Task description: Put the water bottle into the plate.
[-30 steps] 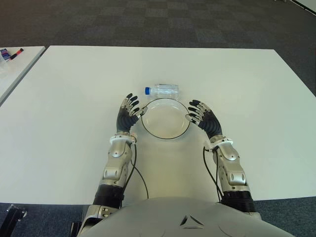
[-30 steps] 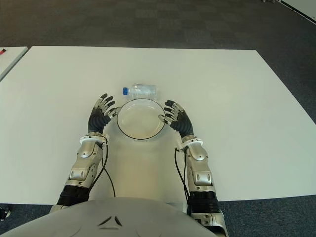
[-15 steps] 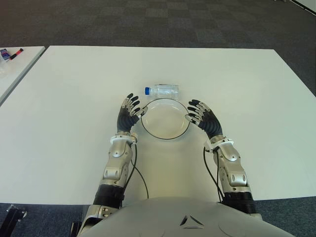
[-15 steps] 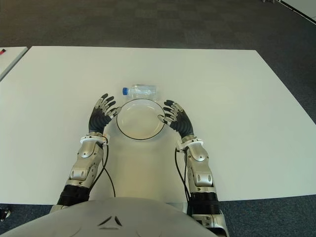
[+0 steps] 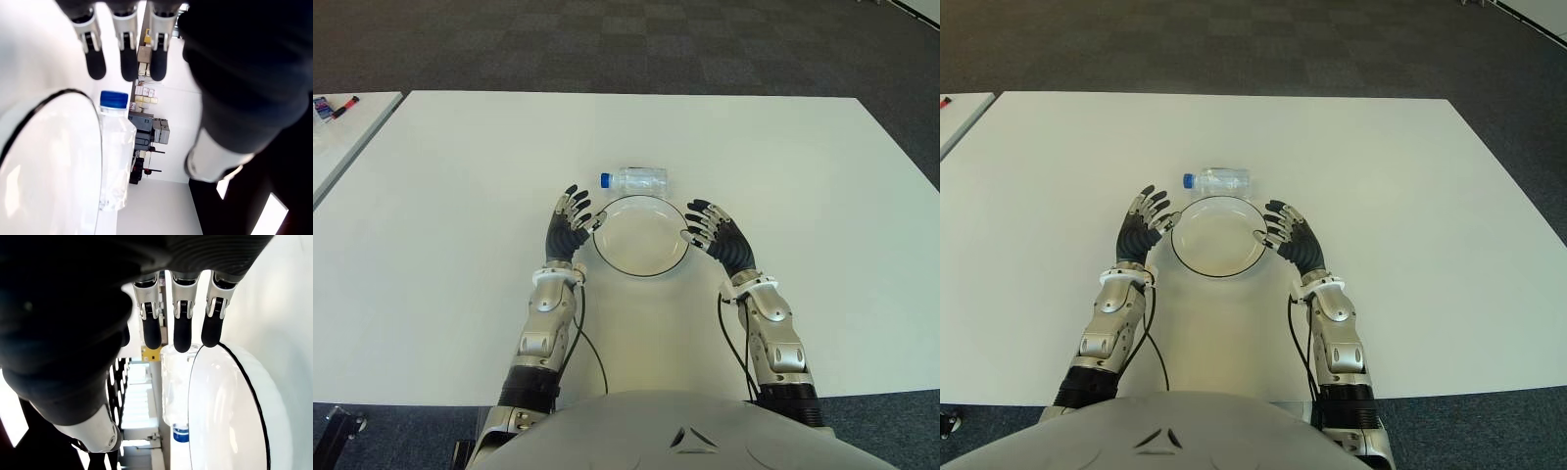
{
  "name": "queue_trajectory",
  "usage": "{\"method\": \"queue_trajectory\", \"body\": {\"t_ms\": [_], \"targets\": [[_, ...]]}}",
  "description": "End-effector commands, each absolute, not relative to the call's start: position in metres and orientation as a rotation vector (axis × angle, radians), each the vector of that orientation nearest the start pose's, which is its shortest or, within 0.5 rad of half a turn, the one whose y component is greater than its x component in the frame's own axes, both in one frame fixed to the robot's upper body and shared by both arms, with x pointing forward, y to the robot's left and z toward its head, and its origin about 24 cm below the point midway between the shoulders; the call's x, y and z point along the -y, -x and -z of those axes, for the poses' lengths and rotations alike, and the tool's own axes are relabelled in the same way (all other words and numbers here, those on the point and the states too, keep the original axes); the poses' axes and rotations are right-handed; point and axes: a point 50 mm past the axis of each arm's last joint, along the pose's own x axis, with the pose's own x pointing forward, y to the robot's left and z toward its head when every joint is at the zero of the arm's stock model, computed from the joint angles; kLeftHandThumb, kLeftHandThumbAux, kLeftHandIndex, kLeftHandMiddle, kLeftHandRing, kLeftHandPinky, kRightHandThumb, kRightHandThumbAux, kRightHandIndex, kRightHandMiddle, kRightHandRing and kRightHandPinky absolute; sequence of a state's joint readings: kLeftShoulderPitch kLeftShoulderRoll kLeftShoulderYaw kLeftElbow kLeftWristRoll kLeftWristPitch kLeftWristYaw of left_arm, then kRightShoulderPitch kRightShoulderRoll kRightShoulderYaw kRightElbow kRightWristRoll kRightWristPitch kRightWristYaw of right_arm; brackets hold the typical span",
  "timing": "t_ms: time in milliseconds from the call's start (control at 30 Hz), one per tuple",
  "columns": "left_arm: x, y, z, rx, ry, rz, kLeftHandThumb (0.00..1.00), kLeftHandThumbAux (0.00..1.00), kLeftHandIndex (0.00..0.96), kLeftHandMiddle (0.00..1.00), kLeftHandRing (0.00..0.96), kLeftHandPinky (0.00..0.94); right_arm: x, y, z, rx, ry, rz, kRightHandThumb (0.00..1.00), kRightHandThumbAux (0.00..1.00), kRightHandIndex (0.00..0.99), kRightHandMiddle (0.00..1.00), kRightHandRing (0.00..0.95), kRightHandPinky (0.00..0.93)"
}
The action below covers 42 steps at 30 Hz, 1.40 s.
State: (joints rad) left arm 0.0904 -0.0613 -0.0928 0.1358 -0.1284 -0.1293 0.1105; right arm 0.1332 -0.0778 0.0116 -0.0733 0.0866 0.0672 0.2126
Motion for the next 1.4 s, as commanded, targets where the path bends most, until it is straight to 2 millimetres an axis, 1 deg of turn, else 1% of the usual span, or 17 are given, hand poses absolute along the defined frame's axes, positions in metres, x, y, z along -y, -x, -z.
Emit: {"method": "queue_trajectory", "body": {"t_ms": [33,367,767,933,1167,1333,1400], "targets": [[-0.11,-0.231,-0.001,-0.117,0.256,-0.071,0.226,0.862,0.114,0.175,0.176,0.207,0.159,-0.222,-0.019,-0.153,-0.049,-0.197,0.17,0.837,0.159,0.18,0.179,0.214],[-0.11,-0.232,-0.002,-0.109,0.257,-0.074,0.232,0.841,0.107,0.181,0.185,0.222,0.157,-0.22,-0.019,-0.173,-0.078,-0.217,0.178,0.836,0.157,0.179,0.178,0.214],[-0.111,-0.233,-0.002,-0.098,0.249,-0.083,0.265,0.821,0.118,0.214,0.211,0.237,0.151,-0.218,-0.021,-0.167,-0.085,-0.25,0.163,0.843,0.15,0.175,0.175,0.207],[-0.111,-0.233,-0.003,-0.097,0.246,-0.087,0.271,0.82,0.119,0.216,0.211,0.233,0.155,-0.226,-0.024,-0.162,-0.073,-0.242,0.196,0.832,0.138,0.168,0.169,0.203],[-0.112,-0.233,-0.003,-0.1,0.246,-0.094,0.275,0.814,0.112,0.212,0.208,0.234,0.155,-0.234,-0.025,-0.154,-0.072,-0.235,0.237,0.809,0.134,0.174,0.17,0.21],[-0.113,-0.232,-0.002,-0.104,0.246,-0.096,0.288,0.808,0.108,0.21,0.207,0.234,0.153,-0.258,-0.015,-0.162,-0.054,-0.219,0.222,0.825,0.136,0.178,0.176,0.214],[-0.113,-0.232,-0.002,-0.105,0.245,-0.096,0.292,0.806,0.108,0.21,0.207,0.235,0.152,-0.263,-0.013,-0.162,-0.046,-0.214,0.214,0.83,0.137,0.178,0.178,0.215]]}}
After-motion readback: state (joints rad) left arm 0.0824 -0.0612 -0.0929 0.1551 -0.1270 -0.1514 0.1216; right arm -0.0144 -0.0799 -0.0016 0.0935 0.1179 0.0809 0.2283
